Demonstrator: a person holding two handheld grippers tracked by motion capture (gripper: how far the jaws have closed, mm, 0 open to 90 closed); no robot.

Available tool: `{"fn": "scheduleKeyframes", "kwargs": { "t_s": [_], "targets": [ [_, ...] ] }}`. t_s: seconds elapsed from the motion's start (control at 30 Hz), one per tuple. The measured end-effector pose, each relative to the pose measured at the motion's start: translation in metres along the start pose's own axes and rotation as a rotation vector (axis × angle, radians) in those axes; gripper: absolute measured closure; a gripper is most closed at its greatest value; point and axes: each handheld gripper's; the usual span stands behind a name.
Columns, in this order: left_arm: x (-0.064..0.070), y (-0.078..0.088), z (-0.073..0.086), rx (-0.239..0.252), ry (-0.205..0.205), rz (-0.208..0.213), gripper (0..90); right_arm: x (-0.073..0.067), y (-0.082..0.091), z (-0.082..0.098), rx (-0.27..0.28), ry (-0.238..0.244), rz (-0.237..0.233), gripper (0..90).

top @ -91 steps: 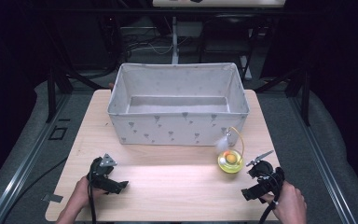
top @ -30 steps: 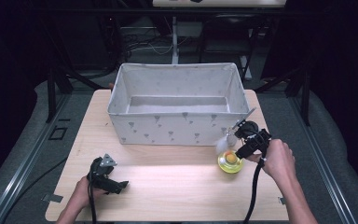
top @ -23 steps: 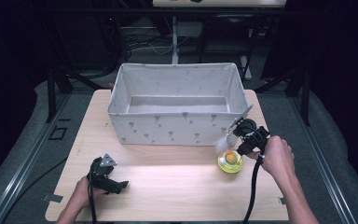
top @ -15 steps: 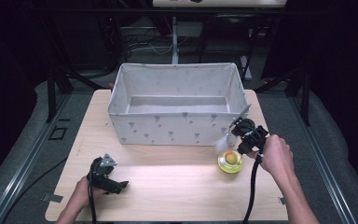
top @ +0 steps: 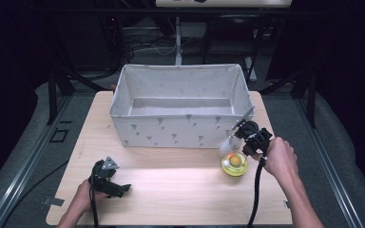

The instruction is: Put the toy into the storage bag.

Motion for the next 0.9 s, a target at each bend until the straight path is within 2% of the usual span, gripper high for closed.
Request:
{"fn": "scheduleKeyframes", "kwargs": {
  "t_s": [0.23, 0.37, 0.7, 0.9],
  "targets": [
    [0.0, 0.0, 0.0, 0.0, 0.0, 0.0, 0.0, -0.001, 0.001, -0.001, 0.009, 0.003, -0.02, 87.6],
    [0.0, 0.0, 0.0, 0.0, 0.0, 0.0, 0.0, -0.002, 0.004, -0.003, 0.002, 0.015, -0.019, 87.6],
    [0.0, 0.0, 0.0, 0.001, -0.001, 0.0, 0.0, -0.005, 0.015, -0.005, 0.031, 0.018, -0.01, 87.5],
    [0.0, 0.0, 0.0, 0.001, -0.001, 0.0, 0.0, -0.009, 0.024, -0.011, 0.04, 0.047, 0.002, 87.6]
  ]
}}
Point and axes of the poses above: each handheld gripper's, and its own axes: y roughly backward along the jaws, z roughly out of its underside, x roughly to its right, and after that the axes turned 4 degrees about -x, right-handed
